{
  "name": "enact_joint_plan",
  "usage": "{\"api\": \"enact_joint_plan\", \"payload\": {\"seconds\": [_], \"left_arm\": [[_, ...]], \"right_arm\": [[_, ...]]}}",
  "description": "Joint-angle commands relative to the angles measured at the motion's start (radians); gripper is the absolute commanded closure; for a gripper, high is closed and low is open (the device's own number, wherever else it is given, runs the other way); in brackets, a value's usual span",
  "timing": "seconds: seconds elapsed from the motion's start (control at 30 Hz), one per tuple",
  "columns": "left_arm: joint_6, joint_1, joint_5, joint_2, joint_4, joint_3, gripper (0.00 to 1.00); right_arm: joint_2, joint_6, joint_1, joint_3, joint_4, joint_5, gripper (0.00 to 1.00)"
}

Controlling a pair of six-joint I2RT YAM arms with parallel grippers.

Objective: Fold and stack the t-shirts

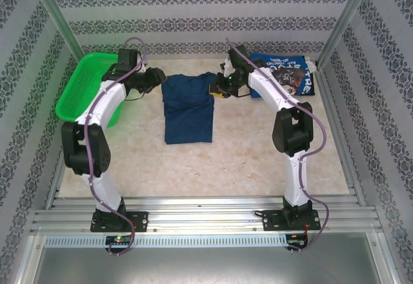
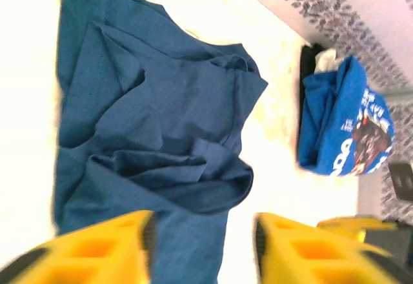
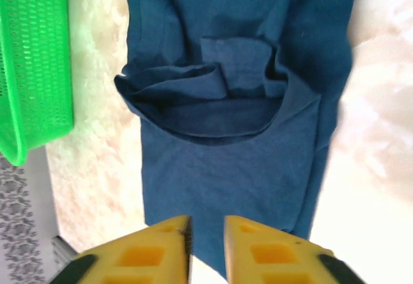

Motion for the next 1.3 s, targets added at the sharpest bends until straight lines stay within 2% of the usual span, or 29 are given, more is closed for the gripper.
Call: {"api": "enact_joint_plan", "payload": {"seconds": [0.0,0.1,0.3,0.57,0.87,0.97,1.13,1.27], "left_arm": [[0.024,-0.032,-0.024,-0.052,-0.042,-0.121,0.79],[0.019,-0.078,0.01,-0.086,-0.025,-0.216,0.9],[-0.027,-0.13,0.065,-0.036,0.083,-0.314,0.95],[-0.043,-0.146,0.048,0.13,0.121,-0.232,0.96],[-0.076,-0.134,0.006,0.295,0.15,-0.061,0.9],[-0.08,-0.117,-0.009,0.312,0.147,-0.029,0.89],[-0.078,-0.103,-0.03,0.367,0.137,0.039,0.84],[-0.085,-0.095,-0.051,0.408,0.152,0.079,0.82]], "right_arm": [[0.014,0.057,0.028,-0.103,0.107,-0.039,0.86],[0.013,0.131,0.046,-0.175,0.226,-0.074,0.9],[0.068,0.207,0.059,-0.192,0.321,-0.076,0.94],[0.159,0.264,0.054,-0.138,0.341,-0.056,0.96],[0.212,0.302,0.04,-0.081,0.364,-0.041,0.95],[0.217,0.301,0.035,-0.068,0.365,-0.041,0.93],[0.189,0.298,0.024,-0.088,0.388,-0.038,0.75],[0.158,0.285,0.015,-0.099,0.384,-0.028,0.67]]}}
